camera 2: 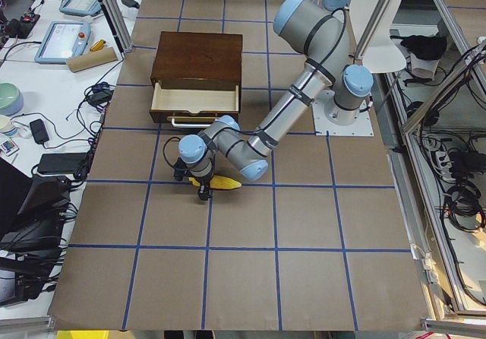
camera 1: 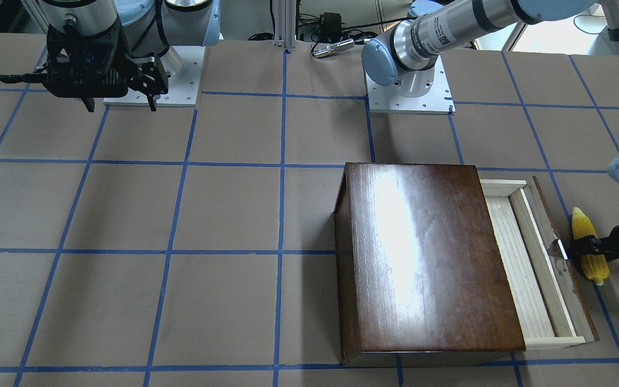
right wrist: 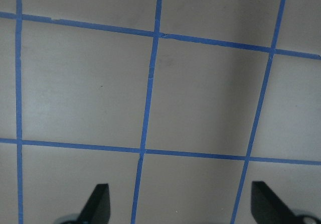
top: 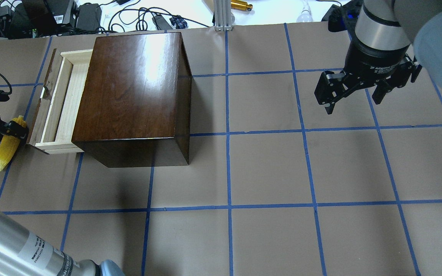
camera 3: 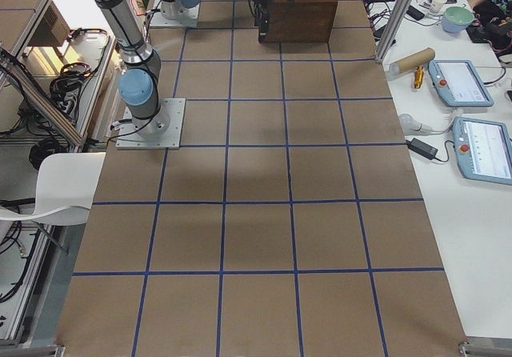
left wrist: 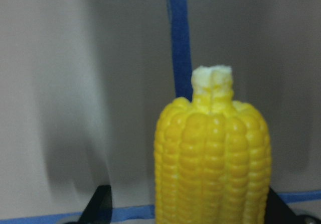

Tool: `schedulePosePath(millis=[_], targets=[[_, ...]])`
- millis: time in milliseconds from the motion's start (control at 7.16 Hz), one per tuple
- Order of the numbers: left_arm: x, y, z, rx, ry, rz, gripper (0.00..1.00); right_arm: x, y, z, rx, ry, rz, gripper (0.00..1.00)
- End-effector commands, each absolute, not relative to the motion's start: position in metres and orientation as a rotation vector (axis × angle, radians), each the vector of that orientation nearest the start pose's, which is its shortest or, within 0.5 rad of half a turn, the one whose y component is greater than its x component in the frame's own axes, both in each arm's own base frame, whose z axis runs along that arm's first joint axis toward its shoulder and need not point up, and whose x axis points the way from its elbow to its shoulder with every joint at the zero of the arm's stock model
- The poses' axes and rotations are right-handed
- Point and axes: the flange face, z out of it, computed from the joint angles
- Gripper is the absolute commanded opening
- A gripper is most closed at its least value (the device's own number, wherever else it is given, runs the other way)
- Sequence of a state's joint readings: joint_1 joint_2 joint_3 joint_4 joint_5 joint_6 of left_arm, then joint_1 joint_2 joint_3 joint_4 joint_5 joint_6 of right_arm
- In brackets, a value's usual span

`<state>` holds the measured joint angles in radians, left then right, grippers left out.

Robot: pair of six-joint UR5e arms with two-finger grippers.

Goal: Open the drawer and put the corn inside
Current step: 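Close the left gripper on the corn and lift it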

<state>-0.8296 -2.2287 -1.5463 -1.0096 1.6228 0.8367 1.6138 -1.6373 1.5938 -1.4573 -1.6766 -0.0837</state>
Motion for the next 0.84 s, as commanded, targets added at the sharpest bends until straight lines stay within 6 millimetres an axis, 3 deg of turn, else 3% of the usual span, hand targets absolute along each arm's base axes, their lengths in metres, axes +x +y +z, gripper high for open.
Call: schedulePosePath(millis=[0, 279, 699], targets=[[0.3563, -0.58, 0.1613, 0.16, 3.15, 0.13, 0.9, 0.1422, -0.4501, 0.4983, -0.21, 3.237, 0.115, 1.0], [0.3555, -0.5807, 0.1635, 0.155, 3.147, 0.125, 0.01, 0.1423, -0.4506, 0.4976, -0.212, 3.237, 0.118, 1.0], [0.3552, -0.5812, 0.1647, 0.152, 3.15, 0.115, 0.0, 0.1423, -0.4506, 0.4976, -0.21, 3.237, 0.118, 1.0]])
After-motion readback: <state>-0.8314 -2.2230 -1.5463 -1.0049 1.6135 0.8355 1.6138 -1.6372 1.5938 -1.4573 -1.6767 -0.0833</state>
